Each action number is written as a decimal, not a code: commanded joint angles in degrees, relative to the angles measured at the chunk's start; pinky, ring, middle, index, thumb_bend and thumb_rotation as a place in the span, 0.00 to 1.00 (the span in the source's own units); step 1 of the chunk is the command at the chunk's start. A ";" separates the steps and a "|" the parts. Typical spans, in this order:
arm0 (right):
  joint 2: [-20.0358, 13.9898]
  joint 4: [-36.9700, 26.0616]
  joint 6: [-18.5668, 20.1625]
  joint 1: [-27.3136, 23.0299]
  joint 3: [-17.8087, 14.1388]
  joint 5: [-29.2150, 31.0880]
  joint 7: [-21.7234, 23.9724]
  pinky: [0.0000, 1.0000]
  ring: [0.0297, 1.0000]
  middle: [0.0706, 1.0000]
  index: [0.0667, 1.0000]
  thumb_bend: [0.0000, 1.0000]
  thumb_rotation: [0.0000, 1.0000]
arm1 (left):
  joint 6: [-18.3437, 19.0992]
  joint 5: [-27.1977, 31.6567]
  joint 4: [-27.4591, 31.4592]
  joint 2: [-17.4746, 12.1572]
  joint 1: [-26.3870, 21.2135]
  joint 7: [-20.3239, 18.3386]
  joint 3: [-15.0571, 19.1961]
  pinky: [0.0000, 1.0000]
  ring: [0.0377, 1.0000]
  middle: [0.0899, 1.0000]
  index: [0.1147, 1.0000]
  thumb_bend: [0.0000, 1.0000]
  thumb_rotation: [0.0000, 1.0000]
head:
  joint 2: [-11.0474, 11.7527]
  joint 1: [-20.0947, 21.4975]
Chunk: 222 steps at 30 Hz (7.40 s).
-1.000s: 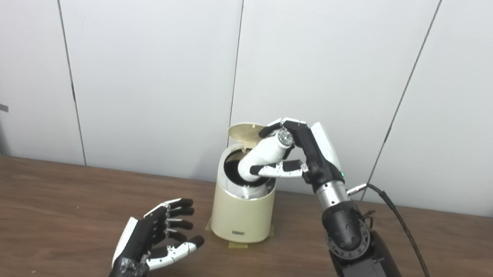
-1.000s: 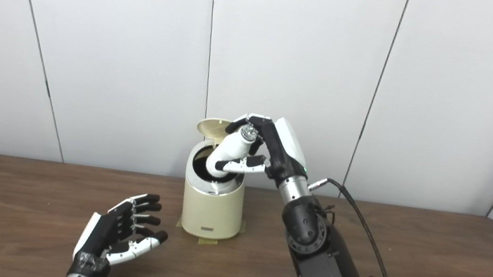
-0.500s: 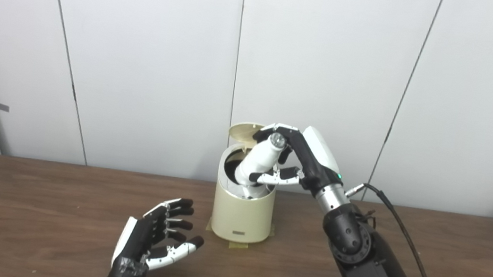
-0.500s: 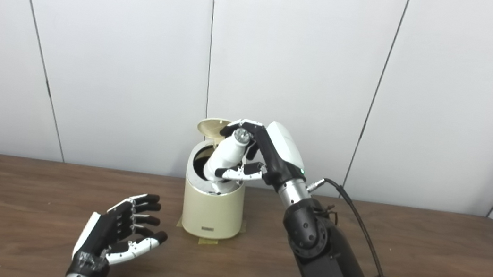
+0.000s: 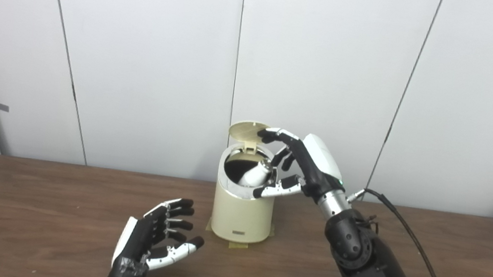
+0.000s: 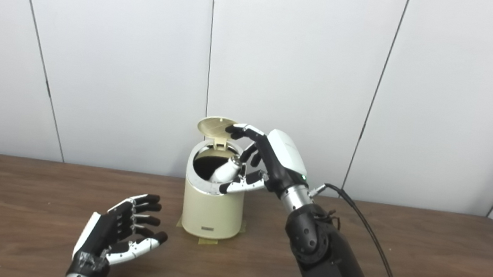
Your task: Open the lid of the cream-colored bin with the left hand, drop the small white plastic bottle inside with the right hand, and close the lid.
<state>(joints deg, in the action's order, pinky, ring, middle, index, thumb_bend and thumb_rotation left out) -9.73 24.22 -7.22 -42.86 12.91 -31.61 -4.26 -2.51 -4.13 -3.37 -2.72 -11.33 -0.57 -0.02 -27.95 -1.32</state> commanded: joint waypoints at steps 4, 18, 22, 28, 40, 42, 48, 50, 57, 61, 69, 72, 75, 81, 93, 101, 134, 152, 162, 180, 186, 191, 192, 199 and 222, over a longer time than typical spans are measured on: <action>-0.75 -1.82 -2.21 -2.19 -0.70 1.00 -1.01 0.39 0.49 0.79 0.74 0.86 0.02 | -1.32 -0.11 1.78 -0.37 -2.04 -0.01 -0.17 0.56 0.65 0.72 0.75 0.68 0.03 | -0.01 -0.05; 2.08 -8.02 -9.00 6.24 -12.87 17.66 -5.27 0.31 0.40 0.63 0.69 0.79 0.18 | -1.54 0.28 1.86 -0.62 -2.04 0.03 0.16 0.55 0.64 0.72 0.75 0.68 0.04 | 0.07 -0.60; 1.70 -10.43 -8.07 9.28 -15.05 24.98 -1.56 0.39 0.44 0.65 0.72 0.75 0.14 | -1.60 0.10 1.89 -0.77 -2.04 0.12 0.11 0.55 0.64 0.72 0.74 0.68 0.05 | 0.17 -0.69; 0.76 -13.47 -3.14 15.79 -16.28 30.21 2.55 0.65 0.63 0.79 0.79 0.75 0.19 | -2.06 0.41 1.73 -0.95 -2.05 -0.04 0.13 0.55 0.65 0.73 0.75 0.68 0.04 | 0.17 -1.25; 2.01 -8.90 -8.17 21.75 -16.56 36.28 6.99 0.70 0.66 0.80 0.80 0.80 0.24 | -1.99 0.50 2.91 -0.81 -1.59 0.13 0.07 0.55 0.65 0.73 0.75 0.68 0.07 | 0.13 -2.34; 2.20 -8.84 -8.59 22.34 -16.67 36.13 6.80 0.66 0.65 0.79 0.80 0.80 0.24 | -1.93 0.67 3.36 -0.80 -1.45 0.03 0.07 0.55 0.65 0.73 0.75 0.68 0.07 | 0.16 -2.52; 3.03 -7.70 -9.21 23.88 -17.96 36.85 5.95 0.53 0.65 0.77 0.77 0.78 0.24 | -0.13 -0.96 6.08 -2.27 -2.57 -0.54 -0.35 0.64 0.74 0.77 0.78 0.72 0.21 | 0.44 -2.92; 3.21 -7.90 -8.72 24.17 -18.32 37.53 6.14 0.54 0.67 0.77 0.77 0.79 0.24 | 1.56 -2.07 7.40 -3.42 -3.61 -1.15 -0.74 0.73 0.83 0.83 0.83 0.76 0.32 | 0.44 -2.92; 3.12 -7.66 -8.51 24.30 -18.80 38.10 6.65 0.55 0.68 0.77 0.78 0.78 0.25 | 6.48 -4.90 8.64 -6.90 -12.20 -2.76 -1.51 0.86 0.92 0.91 0.90 0.88 0.45 | 0.97 -2.73; 3.14 -7.97 -8.44 24.37 -18.64 37.52 6.45 0.53 0.67 0.77 0.77 0.79 0.25 | 8.50 -6.44 6.97 -7.90 -18.24 -3.33 -2.62 0.82 0.93 0.93 0.92 0.90 0.43 | 1.08 -2.69; 3.52 -9.25 -8.25 24.69 -18.27 36.75 6.27 0.52 0.65 0.76 0.76 0.79 0.24 | 9.12 -10.13 0.40 -8.72 -28.03 -4.05 -4.87 0.85 0.96 0.96 0.95 0.89 0.42 | 1.38 -2.34; 3.61 -8.93 -8.67 24.67 -18.26 36.59 6.14 0.51 0.64 0.75 0.75 0.79 0.24 | 8.55 -10.40 -2.66 -8.74 -30.65 -4.33 -5.38 0.84 0.97 0.97 0.96 0.90 0.39 | 1.43 -2.14; 3.82 -9.89 -8.39 24.90 -18.11 36.25 5.95 0.52 0.64 0.75 0.75 0.78 0.23 | 8.60 -11.03 -5.51 -9.08 -32.99 -5.08 -6.33 0.86 0.97 0.97 0.95 0.90 0.40 | 1.44 -2.02; 4.21 -11.04 -7.26 25.13 -18.25 36.27 5.73 0.52 0.64 0.75 0.75 0.78 0.23 | 7.74 -12.52 -10.44 -9.70 -36.24 -6.28 -8.13 0.87 0.96 0.97 0.92 0.90 0.39 | 1.40 -1.76; 4.50 -10.21 -8.42 24.72 -18.17 35.68 5.47 0.49 0.61 0.74 0.74 0.78 0.23 | 5.56 -20.18 -12.99 -12.30 -37.57 -8.25 -14.56 0.77 0.88 0.80 0.73 0.91 0.42 | 1.38 -1.17; 4.82 -10.38 -8.38 24.70 -18.22 35.37 5.19 0.48 0.61 0.73 0.73 0.79 0.24 | 3.53 -21.91 -11.58 -13.52 -36.77 -9.79 -15.97 0.79 0.88 0.78 0.71 0.91 0.44 | 1.29 -0.95; 5.80 -12.58 -6.16 24.80 -18.22 36.04 4.69 0.46 0.58 0.76 0.75 0.77 0.20 | 2.40 -30.58 -1.42 -17.17 -31.61 -16.18 -17.81 1.00 0.95 0.78 0.74 0.92 0.49 | -0.02 0.00; 5.97 -13.65 -5.26 25.04 -18.14 37.02 4.66 0.45 0.55 0.75 0.74 0.76 0.18 | 3.01 -33.61 -0.50 -17.59 -28.91 -18.29 -18.45 1.00 0.95 0.77 0.72 0.92 0.47 | -1.19 0.14; 6.00 -13.24 -6.20 24.92 -18.25 37.66 5.12 0.44 0.54 0.74 0.73 0.76 0.17 | 1.28 -32.90 -3.37 -16.66 -26.91 -17.03 -19.13 1.00 0.94 0.76 0.72 0.90 0.43 | -1.87 0.38; 6.26 -13.46 -5.61 24.67 -18.42 38.19 4.98 0.43 0.53 0.74 0.73 0.76 0.18 | 0.04 -48.21 -3.65 -17.50 -25.82 -15.90 -29.03 1.00 0.96 0.78 0.77 0.90 0.43 | -2.35 0.47; 6.32 -13.75 -5.31 24.74 -18.40 37.74 4.65 0.43 0.53 0.74 0.74 0.76 0.18 | 0.00 -48.96 -4.33 -17.10 -25.51 -15.99 -29.43 1.00 0.99 0.78 0.76 0.91 0.42 | -2.41 0.57; 6.36 -13.33 -5.59 24.59 -18.64 38.48 4.85 0.42 0.53 0.75 0.73 0.76 0.17 | 0.97 -47.63 -1.95 -17.64 -25.11 -16.32 -27.69 1.00 0.99 0.78 0.77 0.90 0.46 | -2.31 0.50; 6.41 -13.31 -5.43 24.56 -18.70 38.55 4.77 0.42 0.52 0.74 0.73 0.76 0.16 | 1.27 -46.56 -1.07 -17.62 -24.88 -16.15 -26.74 1.00 0.99 0.79 0.77 0.89 0.46 | -2.31 0.50; 5.91 -11.36 -6.83 24.19 -19.00 38.59 5.05 0.42 0.54 0.75 0.74 0.75 0.14 | 0.88 -35.96 3.95 -15.16 -21.38 -9.68 -16.32 1.00 0.95 0.78 0.75 0.80 0.40 | -2.16 0.42; 5.55 -15.07 -4.13 25.64 -17.98 35.28 4.42 0.49 0.60 0.75 0.74 0.81 0.24 | -1.50 -0.45 6.96 -4.71 -2.55 -2.42 4.75 0.60 0.71 0.76 0.82 0.70 0.32 | -2.18 0.41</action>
<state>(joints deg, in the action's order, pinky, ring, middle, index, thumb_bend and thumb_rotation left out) -3.86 11.33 -11.09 -15.42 -4.99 3.92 0.30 -1.94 -5.45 2.39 -7.65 -11.84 -3.43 4.91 -30.06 -0.88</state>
